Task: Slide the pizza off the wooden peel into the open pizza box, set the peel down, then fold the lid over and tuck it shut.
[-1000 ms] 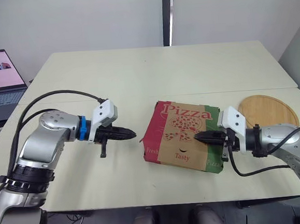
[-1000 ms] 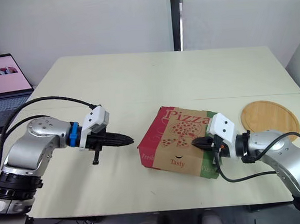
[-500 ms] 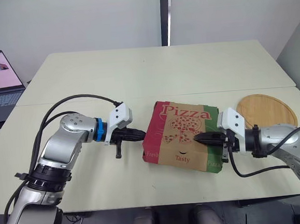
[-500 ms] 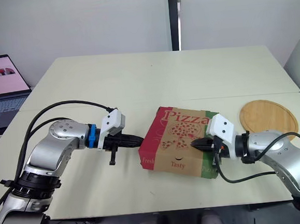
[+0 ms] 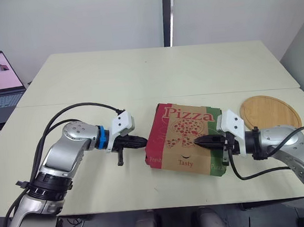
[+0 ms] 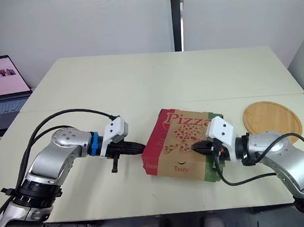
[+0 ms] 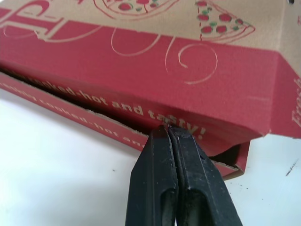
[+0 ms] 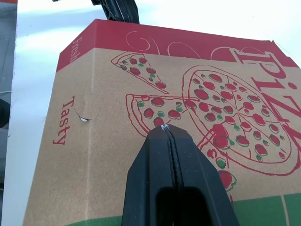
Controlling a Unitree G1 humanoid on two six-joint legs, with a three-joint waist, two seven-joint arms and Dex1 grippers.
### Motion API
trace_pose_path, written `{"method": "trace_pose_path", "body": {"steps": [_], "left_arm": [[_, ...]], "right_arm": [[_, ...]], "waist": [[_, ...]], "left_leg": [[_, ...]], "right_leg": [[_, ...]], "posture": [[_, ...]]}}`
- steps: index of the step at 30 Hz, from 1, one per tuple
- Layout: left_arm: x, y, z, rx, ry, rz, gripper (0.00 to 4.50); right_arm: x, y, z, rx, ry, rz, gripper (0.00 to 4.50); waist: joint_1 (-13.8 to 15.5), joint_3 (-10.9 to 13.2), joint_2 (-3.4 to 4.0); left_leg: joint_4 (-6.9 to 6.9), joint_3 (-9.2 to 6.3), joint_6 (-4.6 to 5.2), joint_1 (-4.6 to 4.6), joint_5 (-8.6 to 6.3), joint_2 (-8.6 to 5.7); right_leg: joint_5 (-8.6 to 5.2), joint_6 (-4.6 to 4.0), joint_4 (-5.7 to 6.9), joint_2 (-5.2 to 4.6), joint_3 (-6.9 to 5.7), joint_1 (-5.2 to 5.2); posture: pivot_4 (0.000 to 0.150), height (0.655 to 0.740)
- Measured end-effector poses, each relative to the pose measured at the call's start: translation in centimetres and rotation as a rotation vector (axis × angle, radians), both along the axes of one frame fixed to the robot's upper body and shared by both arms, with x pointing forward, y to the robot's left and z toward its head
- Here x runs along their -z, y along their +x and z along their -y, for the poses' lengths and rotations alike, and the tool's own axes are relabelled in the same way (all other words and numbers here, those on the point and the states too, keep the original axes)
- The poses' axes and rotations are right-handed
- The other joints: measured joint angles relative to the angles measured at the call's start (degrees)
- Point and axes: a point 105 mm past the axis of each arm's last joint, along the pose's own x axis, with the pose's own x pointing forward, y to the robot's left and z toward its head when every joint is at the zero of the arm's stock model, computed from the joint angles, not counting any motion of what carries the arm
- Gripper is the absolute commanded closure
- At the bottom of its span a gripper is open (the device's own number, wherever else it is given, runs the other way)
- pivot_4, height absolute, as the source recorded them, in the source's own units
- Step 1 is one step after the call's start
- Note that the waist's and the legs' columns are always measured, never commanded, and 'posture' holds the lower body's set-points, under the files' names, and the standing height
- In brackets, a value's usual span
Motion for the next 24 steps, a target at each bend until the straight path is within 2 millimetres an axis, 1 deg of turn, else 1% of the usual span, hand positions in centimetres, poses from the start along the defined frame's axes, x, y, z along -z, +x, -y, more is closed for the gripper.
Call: {"method": "trace_pose_path", "body": {"steps": [2,5,7,10,11,13,15,18,20,24], "left_arm": [[0.1,-0.1,-0.2,-0.004,0.006,-0.004,4.48],[-0.6,-0.1,-0.8,-0.012,0.002,-0.004,4.48],[-2.0,0.1,-0.9,-0.017,-0.021,0.009,4.48],[-4.4,0.3,-0.4,0.015,-0.061,0.039,4.48],[-5.0,0.2,-0.1,0.032,-0.070,0.043,4.48],[-5.4,0.2,0.7,0.066,-0.082,0.051,4.48],[-5.1,0.1,2.3,0.118,-0.095,0.050,4.48],[-3.4,0.1,3.9,0.177,-0.072,0.039,4.48],[-2.4,0.5,4.6,0.192,-0.062,0.029,4.48],[-2.4,1.1,5.2,0.206,-0.054,0.048,4.48]], "right_arm": [[0.1,0.0,-0.1,-0.003,-0.006,0.006,4.50],[0.1,0.1,-0.2,-0.002,-0.009,0.012,4.50],[0.1,0.1,-0.2,-0.003,-0.009,0.012,4.50],[0.1,0.1,-0.2,-0.005,-0.009,0.012,4.50],[0.1,0.1,-0.3,-0.007,-0.010,0.012,4.50],[0.1,0.1,-0.3,-0.008,-0.011,0.013,4.50],[0.1,0.1,-0.4,-0.010,-0.012,0.015,4.50],[0.0,0.1,-0.5,-0.012,-0.009,0.017,4.50],[0.0,0.1,-0.5,-0.011,-0.007,0.016,4.50],[-0.1,0.1,-0.5,-0.004,0.002,0.009,4.50]], "waist": [[-0.01,0.00,0.00],[-0.01,0.00,0.00],[0.00,0.00,-0.01],[0.03,0.00,0.00],[0.00,0.00,-0.01],[-0.01,0.00,0.00],[0.00,0.00,-0.01],[0.01,0.00,-0.01],[-0.08,0.00,-0.01],[-0.08,0.00,-0.01]], "left_leg": [[0.00,0.00,0.00,0.00,0.00,0.00],[0.00,0.00,0.00,0.00,0.00,0.00],[0.00,-0.01,0.00,0.00,0.00,0.01],[0.01,0.00,0.00,0.00,0.00,-0.01],[0.01,0.00,0.00,0.01,0.00,-0.01],[0.01,0.00,0.00,0.01,0.00,-0.01],[0.02,0.01,-0.01,0.00,0.01,-0.01],[0.02,0.01,-0.02,0.00,0.01,-0.01],[0.01,0.01,-0.02,0.00,0.01,0.01],[0.02,0.01,-0.01,-0.01,0.01,0.00]], "right_leg": [[0.00,0.00,0.00,0.00,0.00,-0.01],[0.00,0.00,0.00,0.00,0.00,-0.01],[0.00,0.00,0.00,0.00,-0.01,-0.01],[0.00,0.00,0.00,0.00,-0.01,0.01],[0.00,0.00,0.00,0.00,-0.01,0.01],[0.00,0.00,0.01,0.01,-0.02,0.01],[0.00,0.00,0.01,0.01,-0.01,0.03],[0.00,0.00,0.02,0.01,-0.01,0.02],[0.00,0.00,0.03,0.03,-0.01,-0.01],[0.00,0.00,0.03,0.03,0.00,0.00]], "posture": [[0.150,0.7281],[0.150,0.7281],[0.150,0.7281],[0.150,0.7281],[0.150,0.7281],[0.150,0.7281],[0.150,0.7281],[0.150,0.7281],[0.150,0.7281],[0.150,0.7281]]}}
